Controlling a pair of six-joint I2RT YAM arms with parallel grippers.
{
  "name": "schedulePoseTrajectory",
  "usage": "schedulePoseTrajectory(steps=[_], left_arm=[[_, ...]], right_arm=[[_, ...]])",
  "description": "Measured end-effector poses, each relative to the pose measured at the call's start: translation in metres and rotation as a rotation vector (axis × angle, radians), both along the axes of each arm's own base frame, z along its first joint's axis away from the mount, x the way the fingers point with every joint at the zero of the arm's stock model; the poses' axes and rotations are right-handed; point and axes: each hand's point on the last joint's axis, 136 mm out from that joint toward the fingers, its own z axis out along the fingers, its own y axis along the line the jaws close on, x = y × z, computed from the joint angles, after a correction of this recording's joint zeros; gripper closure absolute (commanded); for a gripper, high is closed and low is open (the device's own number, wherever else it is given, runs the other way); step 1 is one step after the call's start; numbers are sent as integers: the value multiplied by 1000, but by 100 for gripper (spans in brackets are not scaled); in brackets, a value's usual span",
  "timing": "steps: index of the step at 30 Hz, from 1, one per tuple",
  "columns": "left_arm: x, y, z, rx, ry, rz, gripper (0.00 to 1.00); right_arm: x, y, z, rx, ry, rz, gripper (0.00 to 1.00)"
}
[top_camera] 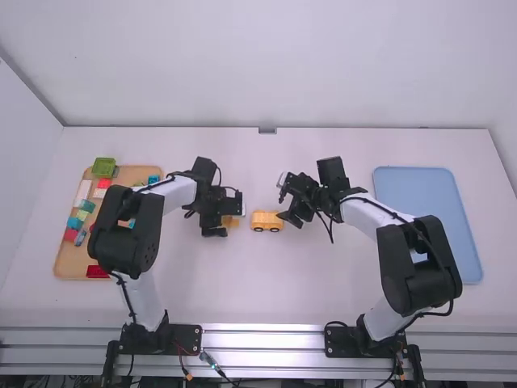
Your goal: Assemble lego blocks to make yellow taxi
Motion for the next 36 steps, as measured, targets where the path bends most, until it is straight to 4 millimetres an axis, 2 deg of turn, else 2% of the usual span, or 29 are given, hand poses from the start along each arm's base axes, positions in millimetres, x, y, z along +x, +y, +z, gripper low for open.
schedulePoseTrajectory(steps=[7,11,15,18,22,26,31,33,36], left_arm=[[3,1,0,5,-1,41,1],[-4,6,-2,26,36,62,1],[-10,2,-1,-8,49,13,1],[-3,0,6,-98,18,-19,1],[7,8,19,-241,-29,-28,1],[20,12,31,-418,-163,-63,1],[19,4,28,-534,-250,-49,1],[12,-1,26,-591,-247,-25,1],[7,-5,27,-633,-222,-3,1]], right_arm=[[1,-2,0,0,1,-7,1],[2,-2,1,1,-4,-6,1],[4,-1,2,4,-13,-7,1],[4,-1,2,3,-15,-5,1],[2,-2,1,0,-6,-5,1],[1,-2,0,2,2,-5,1],[-9,0,0,23,29,39,1],[-16,0,2,55,38,79,1],[-14,-2,10,105,14,105,1]])
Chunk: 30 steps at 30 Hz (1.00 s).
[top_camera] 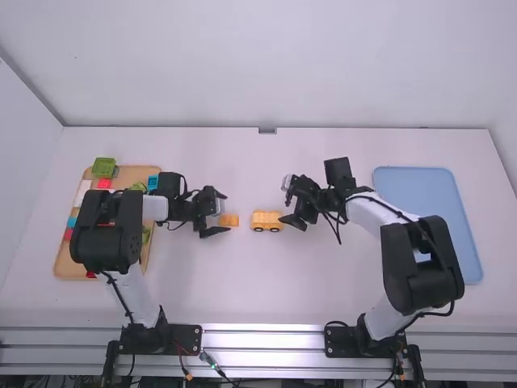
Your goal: Assemble lego blocks to make yellow taxi
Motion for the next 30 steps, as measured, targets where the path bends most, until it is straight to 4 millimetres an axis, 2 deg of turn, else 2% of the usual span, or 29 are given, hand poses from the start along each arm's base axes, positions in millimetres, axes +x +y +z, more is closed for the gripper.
schedulePoseTrajectory(steps=[7,10,12,17,19,24,28,30], left_arm=[[-9,-3,0,-32,78,6,1],[-5,-2,-1,-31,100,7,1],[2,-2,-4,-30,128,4,1],[-7,-2,-11,-13,186,-44,1],[-4,-1,-16,5,172,-60,1],[-2,0,-23,15,157,-79,1],[0,-1,-27,13,130,-91,4],[0,-1,-28,14,128,-92,9]], right_arm=[[-5,-9,2,111,-37,26,1],[-12,-7,-1,139,-46,40,1],[-16,-6,-3,162,-55,46,1],[-26,0,-8,193,-71,54,1],[-32,6,-10,208,-88,63,1],[-31,16,-11,239,-109,71,1],[-33,16,-29,243,-22,45,1],[-34,16,-33,247,1,42,1]])
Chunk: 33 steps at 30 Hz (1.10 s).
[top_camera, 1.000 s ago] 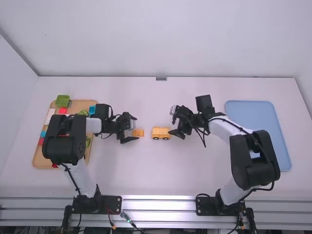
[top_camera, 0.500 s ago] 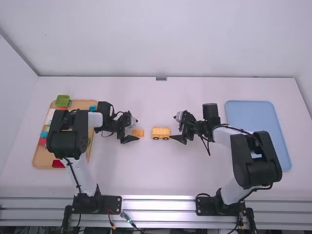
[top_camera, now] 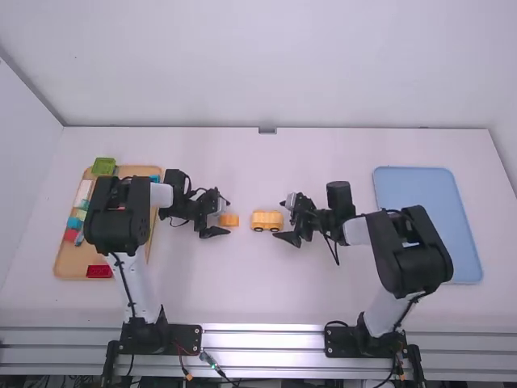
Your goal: Assemble lego blocks to make yellow taxi
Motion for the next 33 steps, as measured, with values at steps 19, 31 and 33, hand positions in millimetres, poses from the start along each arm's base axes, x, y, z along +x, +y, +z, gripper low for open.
schedulePoseTrajectory(steps=[19,31,33], left_arm=[[-2,-5,-4,-25,5,-14,48],[-3,-2,-4,-28,22,-3,55],[-3,-1,-4,-29,23,-2,56]], right_arm=[[11,-7,5,21,10,-26,1],[10,-7,4,18,14,-28,1],[11,-7,4,18,12,-28,1]])
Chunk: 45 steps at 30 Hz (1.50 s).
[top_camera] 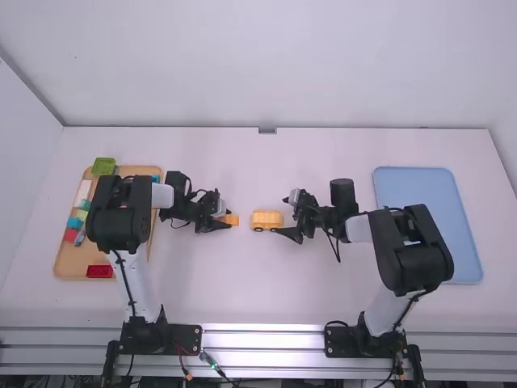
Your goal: Assemble lego blocks to make yellow taxi
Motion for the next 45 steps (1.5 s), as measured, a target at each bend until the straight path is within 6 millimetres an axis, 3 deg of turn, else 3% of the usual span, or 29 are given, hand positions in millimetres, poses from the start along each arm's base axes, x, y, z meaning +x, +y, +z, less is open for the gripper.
schedulePoseTrajectory(steps=[8,13,25,32,37,40,45], left_arm=[[-2,2,0,-3,17,6,59],[-1,6,0,-2,11,12,73],[-6,7,3,4,71,11,75],[6,7,27,10,138,4,70],[22,-3,45,14,99,-25,74],[23,-13,50,14,103,-46,77],[23,-20,60,14,111,-43,79]], right_arm=[[0,0,0,0,0,0,1],[-1,1,0,0,-1,3,1],[-1,1,-1,-4,5,0,1],[-3,2,-10,-45,12,-7,1],[2,14,-26,-44,13,11,1],[5,17,-39,-32,48,31,1],[8,22,-43,1,37,79,1]])
